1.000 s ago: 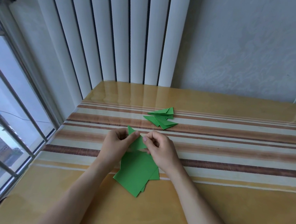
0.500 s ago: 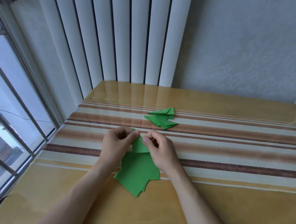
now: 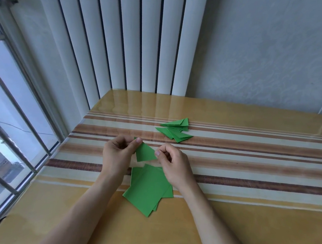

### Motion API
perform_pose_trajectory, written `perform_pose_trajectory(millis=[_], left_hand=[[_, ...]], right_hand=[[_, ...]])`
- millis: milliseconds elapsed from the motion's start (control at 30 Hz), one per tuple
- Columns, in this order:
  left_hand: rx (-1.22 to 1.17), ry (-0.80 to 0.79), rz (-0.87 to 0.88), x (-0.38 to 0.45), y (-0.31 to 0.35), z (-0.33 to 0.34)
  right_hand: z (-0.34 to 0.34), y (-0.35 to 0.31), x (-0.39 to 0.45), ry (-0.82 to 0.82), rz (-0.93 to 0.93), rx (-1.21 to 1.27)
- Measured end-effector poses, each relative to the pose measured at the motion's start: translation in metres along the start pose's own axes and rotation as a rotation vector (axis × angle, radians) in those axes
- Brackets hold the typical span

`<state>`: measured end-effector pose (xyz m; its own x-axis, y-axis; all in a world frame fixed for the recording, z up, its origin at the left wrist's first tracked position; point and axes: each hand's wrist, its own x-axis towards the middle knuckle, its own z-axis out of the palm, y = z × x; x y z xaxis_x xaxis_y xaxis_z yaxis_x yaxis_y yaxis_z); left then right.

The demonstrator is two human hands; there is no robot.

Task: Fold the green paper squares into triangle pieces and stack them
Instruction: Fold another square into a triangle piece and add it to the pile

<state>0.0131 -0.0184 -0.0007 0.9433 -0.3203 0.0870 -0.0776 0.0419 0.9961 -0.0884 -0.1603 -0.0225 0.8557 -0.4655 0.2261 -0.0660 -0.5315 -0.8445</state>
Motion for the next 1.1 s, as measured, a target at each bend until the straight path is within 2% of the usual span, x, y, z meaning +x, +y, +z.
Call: perform_pose_trajectory(millis=[133,300,400,533,633,733,867,967,1100], left_hand=[[-0.003,-0.041,-0.059,-0.0024,-0.0002,0.0007],[0.022,-0.265,-0.125,-0.0050,-0.0011,0.0023],[-0.015,-0.205,-0.092,-0.0064,0.0010,0.0034],[-0.080,-0.123,-0.131,-0.0040,0.0026,0.0006],[-0.017,-0.172,-0.057,-0.0025,-0.0004,-0.0001],[0.150,-0.295,0.066,-0.0037,-0.0027,0.0010],[0.211,-0.388,0.057,-0.0026,-0.0048,0.0013],[0.179,-0.312,0.025,-0.0041,-0.0019,0.0035],[0.118,-0.211,-0.001,-0.0014,-0.0013,-0.0009]], right_hand=[[0.0007,0.0016,0.0006,0.027,0.019,0.007],[0.0016,0.0039,0.0009,0.077,0.048,0.090],[0.0016,0.0024,0.0000,0.032,0.034,0.097],[0.0039,0.0013,-0.0007,-0.059,0.000,0.061],[0.0032,0.0019,-0.0010,-0.042,0.006,0.082],[0.0017,0.0020,-0.0006,0.016,0.038,0.139],[-0.0001,0.0031,0.0030,0.111,0.048,0.265],[-0.0005,0.0037,0.0038,0.115,0.035,0.287],[0.0006,0.0061,0.0036,0.033,0.015,0.242]])
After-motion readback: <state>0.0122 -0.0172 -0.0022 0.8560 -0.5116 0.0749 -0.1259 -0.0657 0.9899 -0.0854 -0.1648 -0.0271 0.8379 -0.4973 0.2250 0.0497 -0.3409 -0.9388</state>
